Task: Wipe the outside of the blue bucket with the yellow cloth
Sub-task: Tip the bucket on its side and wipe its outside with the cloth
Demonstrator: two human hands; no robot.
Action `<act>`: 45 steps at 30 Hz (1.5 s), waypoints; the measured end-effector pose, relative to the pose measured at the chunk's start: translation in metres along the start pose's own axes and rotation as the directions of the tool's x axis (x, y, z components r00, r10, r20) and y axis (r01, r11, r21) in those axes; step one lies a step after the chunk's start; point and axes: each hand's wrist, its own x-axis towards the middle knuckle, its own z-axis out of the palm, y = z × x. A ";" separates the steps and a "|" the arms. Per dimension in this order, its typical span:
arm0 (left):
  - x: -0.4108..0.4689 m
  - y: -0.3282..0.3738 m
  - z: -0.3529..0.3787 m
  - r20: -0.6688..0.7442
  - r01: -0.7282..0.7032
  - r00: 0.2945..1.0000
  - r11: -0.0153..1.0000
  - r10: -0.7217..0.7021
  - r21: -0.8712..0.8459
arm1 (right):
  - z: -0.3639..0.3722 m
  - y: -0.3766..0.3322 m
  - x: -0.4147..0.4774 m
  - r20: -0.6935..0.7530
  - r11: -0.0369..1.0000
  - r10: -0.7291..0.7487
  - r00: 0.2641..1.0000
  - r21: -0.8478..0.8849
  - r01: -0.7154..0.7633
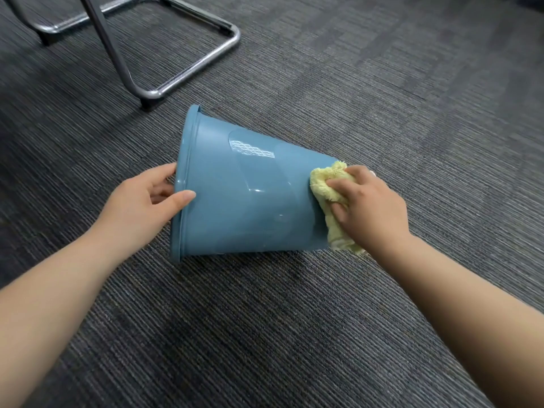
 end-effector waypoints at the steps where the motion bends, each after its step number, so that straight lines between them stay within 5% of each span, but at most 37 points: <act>1: -0.002 -0.001 -0.001 0.023 -0.006 1.000 1.000 0.006 -0.009 | 0.000 -0.001 0.001 0.001 1.000 -0.002 1.000 -0.006 0.002; 9: -0.020 -0.026 -0.004 0.309 0.121 0.937 0.981 -0.164 0.153 | -0.001 -0.008 0.007 0.016 0.998 -0.028 0.999 -0.054 0.029; 13: -0.023 -0.029 -0.001 0.269 0.114 0.952 0.986 -0.143 0.120 | -0.002 -0.013 0.004 0.027 0.996 -0.053 0.998 -0.066 0.055; 20: -0.010 0.000 0.002 0.140 0.202 0.976 0.926 -0.165 -0.319 | -0.034 -0.016 -0.001 -0.172 0.994 -0.080 0.982 0.060 0.092; 24: -0.008 0.012 -0.003 0.189 0.300 0.952 0.848 -0.239 -0.438 | -0.048 -0.020 -0.002 -0.210 0.990 -0.096 0.973 0.078 0.115; 30: -0.012 0.009 0.007 0.243 0.373 0.925 0.820 -0.292 -0.434 | -0.038 -0.019 -0.011 -0.014 0.989 -0.150 0.989 -0.004 0.150; 37: -0.005 0.008 0.009 0.065 0.296 0.952 0.850 -0.298 -0.436 | -0.025 -0.024 -0.011 0.095 0.963 -0.234 0.968 -0.117 0.245; 45: -0.010 0.002 -0.010 0.254 0.268 0.948 0.913 -0.192 -0.307 | -0.016 -0.017 0.005 0.034 0.976 -0.118 0.992 -0.182 0.122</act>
